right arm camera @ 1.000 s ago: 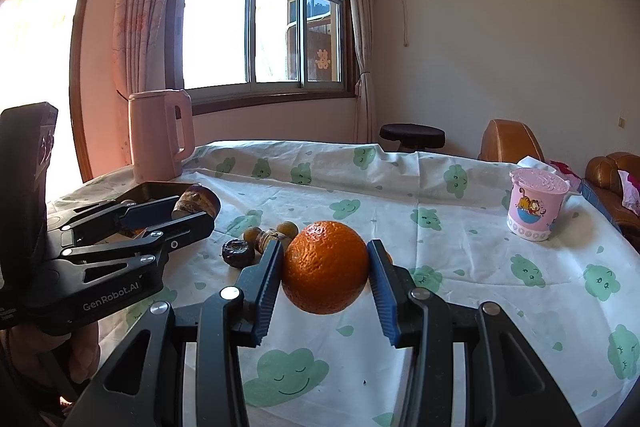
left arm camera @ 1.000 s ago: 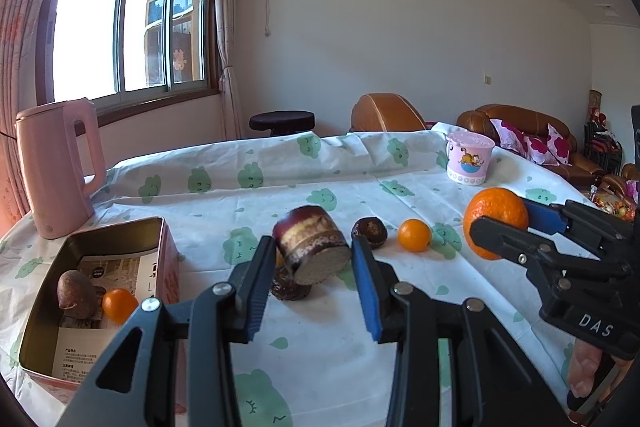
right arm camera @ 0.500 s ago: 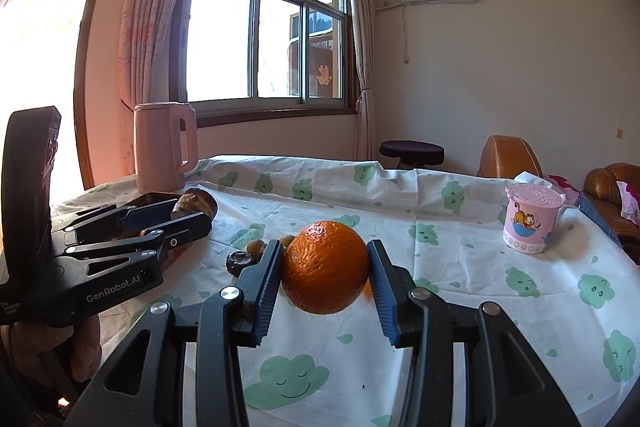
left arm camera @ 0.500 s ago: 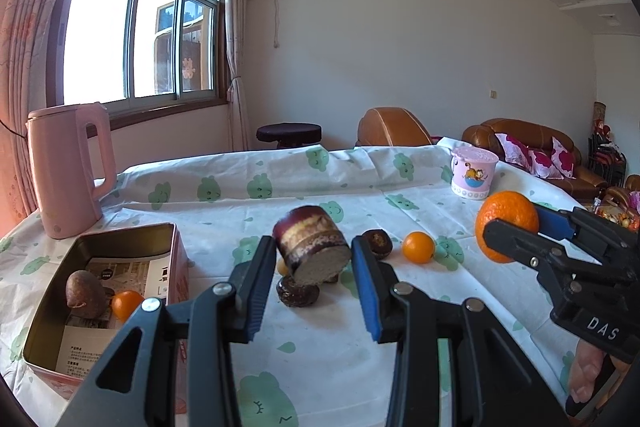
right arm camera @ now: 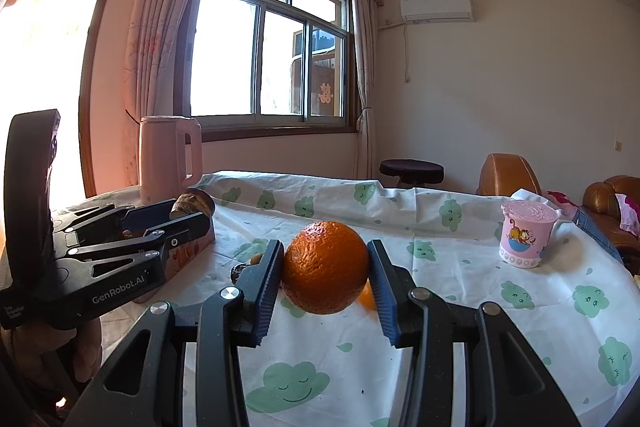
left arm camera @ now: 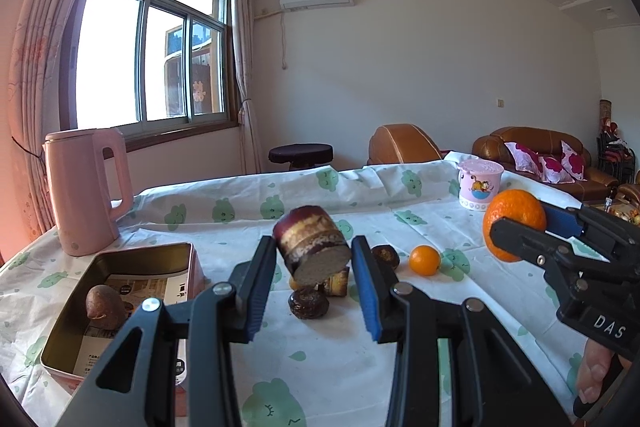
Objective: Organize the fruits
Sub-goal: 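Carry the snack and the orange over the tin box with both tools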
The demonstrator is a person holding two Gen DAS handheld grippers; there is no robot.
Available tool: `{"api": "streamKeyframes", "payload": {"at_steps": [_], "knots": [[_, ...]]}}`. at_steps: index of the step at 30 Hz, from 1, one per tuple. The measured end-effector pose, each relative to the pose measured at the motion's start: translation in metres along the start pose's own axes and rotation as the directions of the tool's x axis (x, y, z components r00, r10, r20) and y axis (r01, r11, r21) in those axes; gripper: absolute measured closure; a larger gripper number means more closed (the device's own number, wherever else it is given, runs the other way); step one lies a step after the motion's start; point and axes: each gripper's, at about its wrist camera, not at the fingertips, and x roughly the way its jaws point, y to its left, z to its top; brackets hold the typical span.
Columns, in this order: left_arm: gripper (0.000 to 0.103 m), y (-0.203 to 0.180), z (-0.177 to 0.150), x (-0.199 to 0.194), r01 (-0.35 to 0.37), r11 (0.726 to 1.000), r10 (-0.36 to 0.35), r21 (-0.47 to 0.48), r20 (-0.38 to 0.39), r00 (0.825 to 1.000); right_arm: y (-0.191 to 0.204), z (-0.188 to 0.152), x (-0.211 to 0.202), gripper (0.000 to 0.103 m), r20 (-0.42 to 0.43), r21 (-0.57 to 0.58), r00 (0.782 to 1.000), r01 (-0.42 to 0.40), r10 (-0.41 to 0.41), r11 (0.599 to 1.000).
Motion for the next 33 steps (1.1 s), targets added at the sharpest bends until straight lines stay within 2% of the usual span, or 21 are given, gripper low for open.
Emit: {"api": "streamKeyframes", "payload": {"at_steps": [8,17,33], "knots": [[0.063,0.006,-0.001,-0.006,-0.011,1.0,0.011,-0.01,0.004,1.0,0.0,0.001,0.003,0.058,-0.01,-0.001,1.0,0.007,-0.007,1.0],[0.063,0.021,-0.003,-0.008,-0.034,0.999,0.034,-0.028,-0.012,0.999,0.013,0.009,0.013,0.058,-0.023,-0.009,0.999,-0.025,0.025,1.0],[0.063,0.079,-0.009,-0.008,-0.124,0.989,0.12,-0.084,-0.054,0.991,0.067,0.036,0.047,0.058,-0.043,-0.055,0.986,-0.165,0.163,0.985]]}}
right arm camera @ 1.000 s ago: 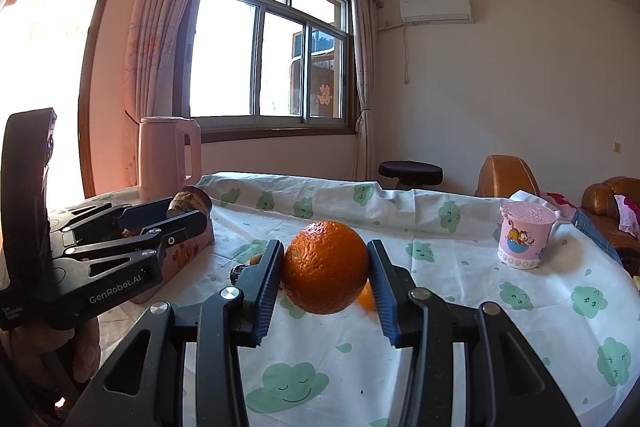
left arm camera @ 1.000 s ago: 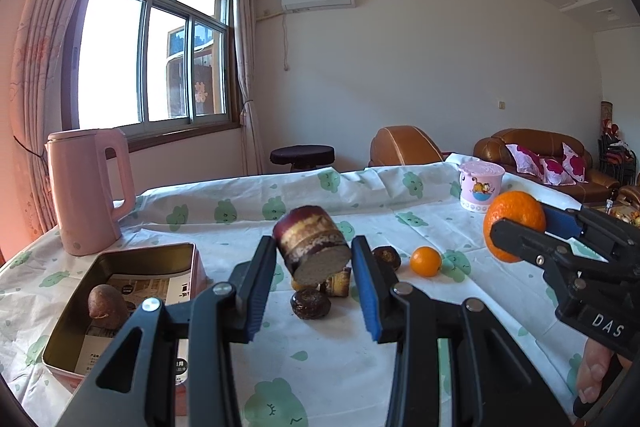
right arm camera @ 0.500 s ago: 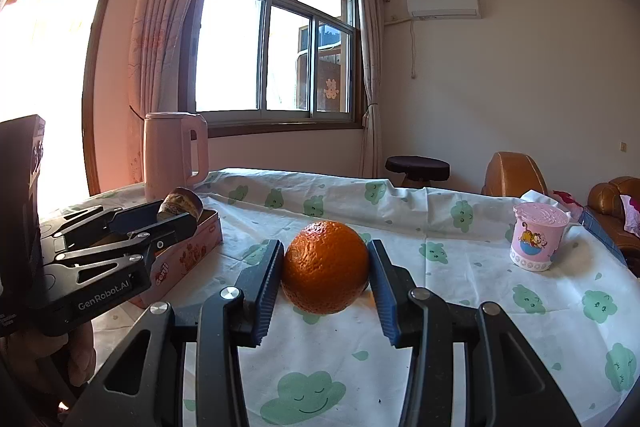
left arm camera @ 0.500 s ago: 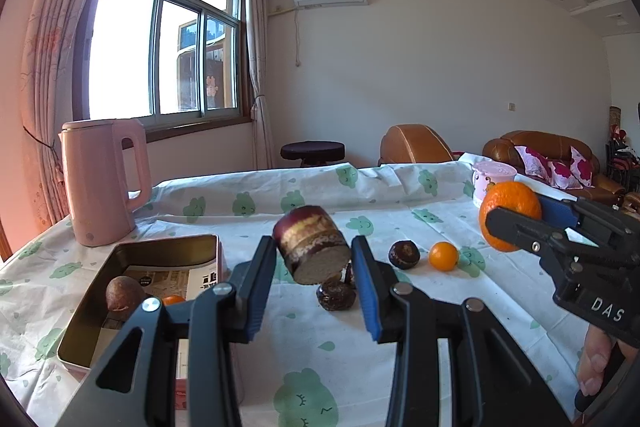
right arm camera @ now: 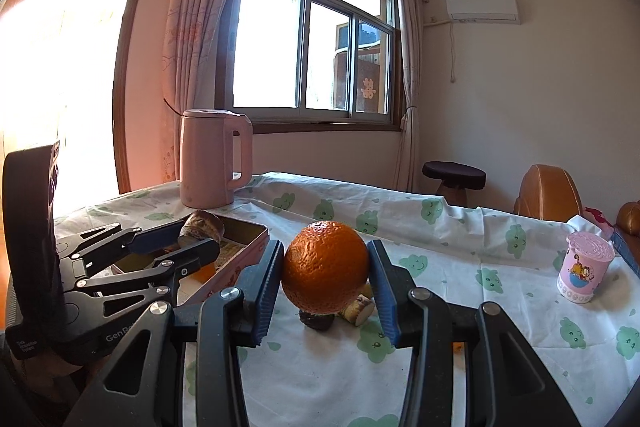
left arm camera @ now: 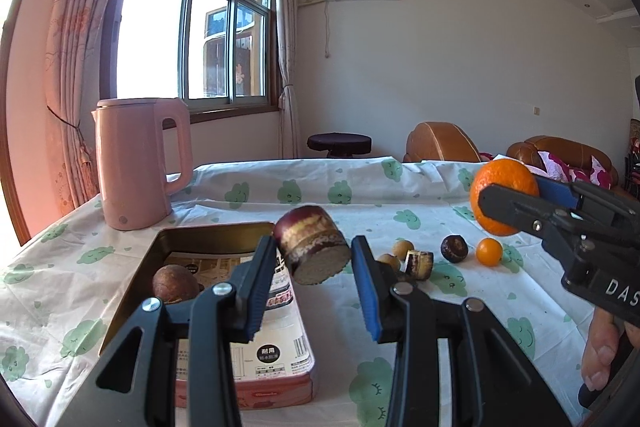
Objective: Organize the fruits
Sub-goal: 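Carry the snack and the orange over the tin box with both tools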
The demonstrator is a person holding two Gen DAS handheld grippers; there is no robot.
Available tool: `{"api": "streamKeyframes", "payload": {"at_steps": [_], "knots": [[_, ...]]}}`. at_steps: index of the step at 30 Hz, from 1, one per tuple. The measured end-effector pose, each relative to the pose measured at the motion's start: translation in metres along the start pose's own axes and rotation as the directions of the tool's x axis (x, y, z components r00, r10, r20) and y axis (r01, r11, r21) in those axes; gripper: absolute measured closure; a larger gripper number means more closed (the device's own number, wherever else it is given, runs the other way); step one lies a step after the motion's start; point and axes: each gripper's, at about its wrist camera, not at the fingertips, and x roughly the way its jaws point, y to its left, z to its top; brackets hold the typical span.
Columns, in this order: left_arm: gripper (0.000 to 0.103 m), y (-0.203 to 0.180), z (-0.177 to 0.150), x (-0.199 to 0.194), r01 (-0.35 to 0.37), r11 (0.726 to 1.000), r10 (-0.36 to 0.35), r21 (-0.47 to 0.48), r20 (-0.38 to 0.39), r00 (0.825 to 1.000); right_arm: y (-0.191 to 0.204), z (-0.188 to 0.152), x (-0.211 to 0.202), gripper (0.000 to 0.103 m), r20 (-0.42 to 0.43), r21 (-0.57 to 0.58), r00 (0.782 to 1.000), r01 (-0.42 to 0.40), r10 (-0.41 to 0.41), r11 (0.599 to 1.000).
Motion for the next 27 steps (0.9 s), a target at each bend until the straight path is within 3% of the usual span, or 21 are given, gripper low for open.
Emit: {"api": "streamKeyframes", "payload": {"at_steps": [27], "knots": [[0.063,0.086,-0.007,0.016,-0.164,0.982,0.151,-0.099,-0.124,0.981,0.069,0.017,0.074,0.058,-0.075,-0.054,0.984,-0.165,0.161,0.985]]}}
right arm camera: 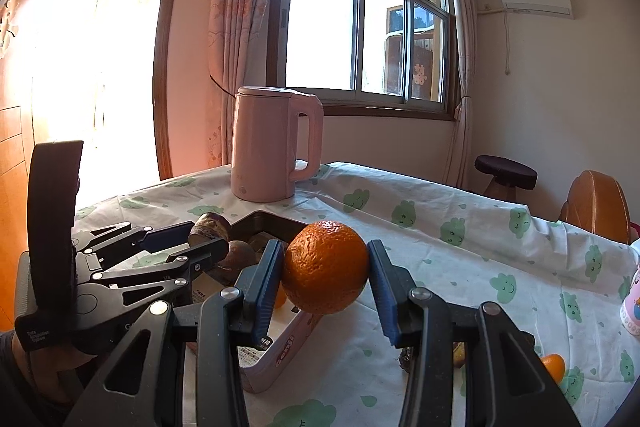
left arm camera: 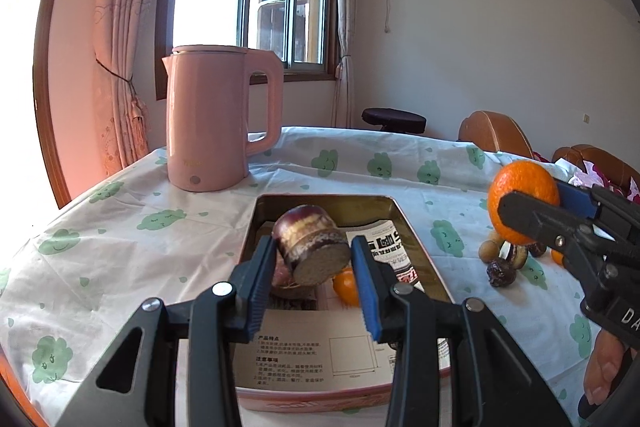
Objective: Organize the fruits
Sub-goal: 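Carry the snack and the orange over the tin box with both tools, then lower the snack into the tin with the left tool while the right tool lowers the orange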
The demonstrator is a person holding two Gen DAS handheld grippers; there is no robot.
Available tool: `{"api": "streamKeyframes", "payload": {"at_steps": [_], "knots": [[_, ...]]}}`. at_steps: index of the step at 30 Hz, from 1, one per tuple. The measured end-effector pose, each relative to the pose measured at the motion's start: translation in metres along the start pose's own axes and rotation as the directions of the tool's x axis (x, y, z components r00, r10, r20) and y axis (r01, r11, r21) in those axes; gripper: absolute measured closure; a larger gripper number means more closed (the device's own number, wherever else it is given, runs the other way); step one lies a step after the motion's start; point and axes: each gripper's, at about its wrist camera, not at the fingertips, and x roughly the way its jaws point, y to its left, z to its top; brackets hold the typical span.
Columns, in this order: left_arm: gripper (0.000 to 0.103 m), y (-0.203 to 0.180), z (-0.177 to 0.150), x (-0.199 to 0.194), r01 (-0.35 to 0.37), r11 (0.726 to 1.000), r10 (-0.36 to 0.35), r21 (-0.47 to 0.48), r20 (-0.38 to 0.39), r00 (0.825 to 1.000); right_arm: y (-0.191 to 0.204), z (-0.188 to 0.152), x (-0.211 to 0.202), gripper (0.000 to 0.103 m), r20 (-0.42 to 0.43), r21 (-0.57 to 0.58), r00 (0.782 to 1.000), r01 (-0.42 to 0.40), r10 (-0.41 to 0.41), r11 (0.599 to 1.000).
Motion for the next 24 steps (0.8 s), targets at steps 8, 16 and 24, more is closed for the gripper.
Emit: {"api": "streamKeyframes", "payload": {"at_steps": [8,16,24], "knots": [[0.064,0.016,0.001,0.01,-0.012,1.0,0.011,-0.027,-0.054,0.999,0.016,0.0,0.025,0.058,-0.039,-0.004,0.998,-0.045,0.045,0.999],[0.067,0.023,0.0,0.016,-0.012,0.999,0.008,-0.041,-0.104,0.995,0.028,-0.006,0.046,0.058,-0.093,-0.011,0.993,-0.074,0.073,0.997],[0.067,0.02,-0.001,0.018,-0.004,1.0,0.001,-0.024,-0.122,0.992,0.027,-0.017,0.062,0.058,-0.161,0.012,0.983,-0.085,0.086,0.996]]}}
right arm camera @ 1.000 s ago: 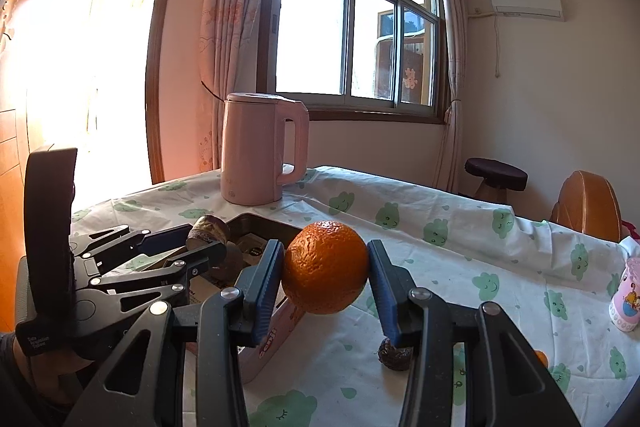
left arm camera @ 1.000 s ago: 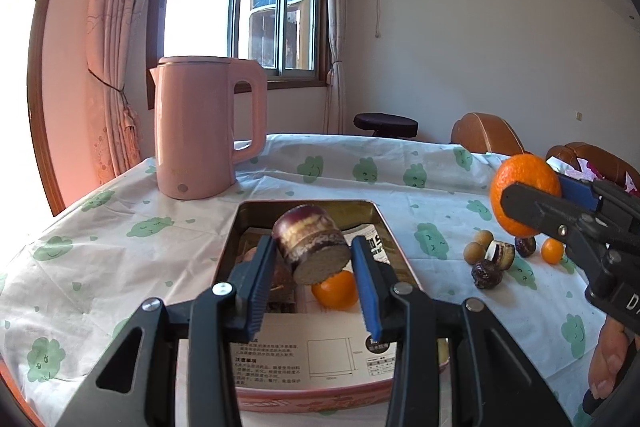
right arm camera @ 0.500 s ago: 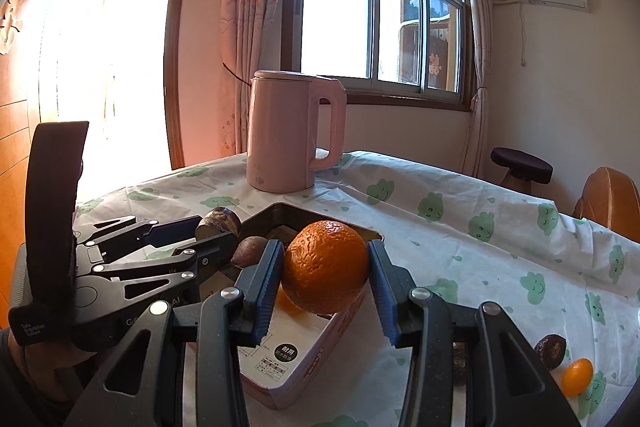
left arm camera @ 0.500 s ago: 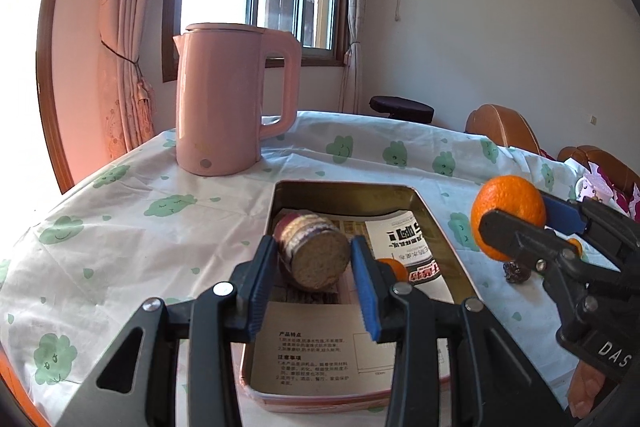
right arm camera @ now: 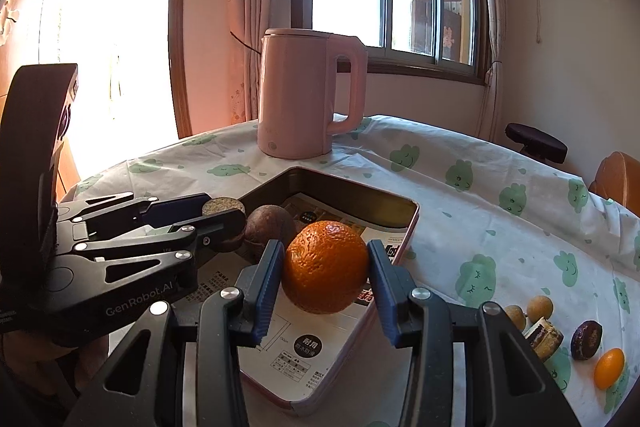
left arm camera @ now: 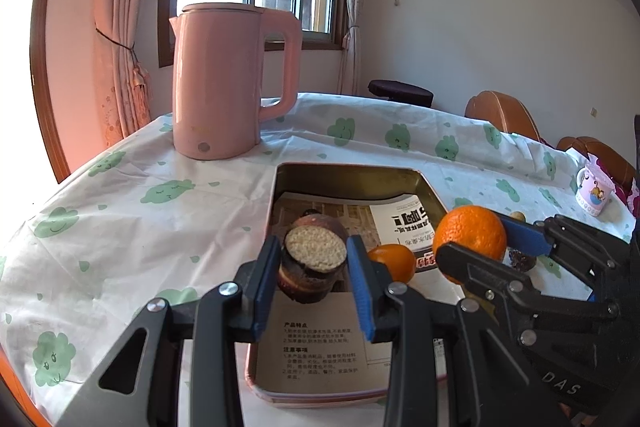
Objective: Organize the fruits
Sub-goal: 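Lower the snack into the tin with the left tool while the right tool lowers the orange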
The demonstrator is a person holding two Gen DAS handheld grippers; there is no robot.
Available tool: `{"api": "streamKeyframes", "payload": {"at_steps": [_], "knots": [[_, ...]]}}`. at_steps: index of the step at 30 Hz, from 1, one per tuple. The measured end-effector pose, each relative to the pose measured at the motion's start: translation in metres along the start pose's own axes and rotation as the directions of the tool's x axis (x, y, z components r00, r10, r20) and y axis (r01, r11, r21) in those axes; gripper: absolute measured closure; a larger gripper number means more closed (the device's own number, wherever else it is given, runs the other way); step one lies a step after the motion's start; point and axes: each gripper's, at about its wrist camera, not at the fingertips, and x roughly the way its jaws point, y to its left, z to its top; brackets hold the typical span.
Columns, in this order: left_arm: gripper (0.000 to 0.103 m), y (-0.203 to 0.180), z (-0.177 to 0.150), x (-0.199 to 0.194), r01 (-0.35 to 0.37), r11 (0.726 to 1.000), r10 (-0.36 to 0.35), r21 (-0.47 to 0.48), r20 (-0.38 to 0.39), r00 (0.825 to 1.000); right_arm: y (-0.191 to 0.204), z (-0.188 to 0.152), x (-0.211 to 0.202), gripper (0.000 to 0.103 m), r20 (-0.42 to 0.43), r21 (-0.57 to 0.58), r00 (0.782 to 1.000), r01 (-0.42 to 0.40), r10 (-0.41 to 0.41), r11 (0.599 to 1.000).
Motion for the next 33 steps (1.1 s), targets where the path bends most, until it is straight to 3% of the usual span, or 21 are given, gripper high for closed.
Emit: {"api": "streamKeyframes", "payload": {"at_steps": [23,27,33], "knots": [[0.067,-0.011,-0.001,0.006,0.005,0.998,-0.003,0.07,-0.04,0.999,-0.006,-0.002,0.015,0.057,-0.084,0.029,0.996,-0.029,0.031,0.999],[0.067,-0.009,-0.001,0.008,0.007,0.998,-0.004,0.062,-0.045,0.999,-0.007,-0.003,0.014,0.053,-0.081,0.036,0.996,-0.023,0.026,0.999],[0.049,-0.001,-0.001,0.007,0.002,1.0,-0.001,0.023,-0.044,0.999,-0.011,-0.003,0.012,0.044,-0.071,0.057,0.997,-0.008,0.013,0.998]]}}
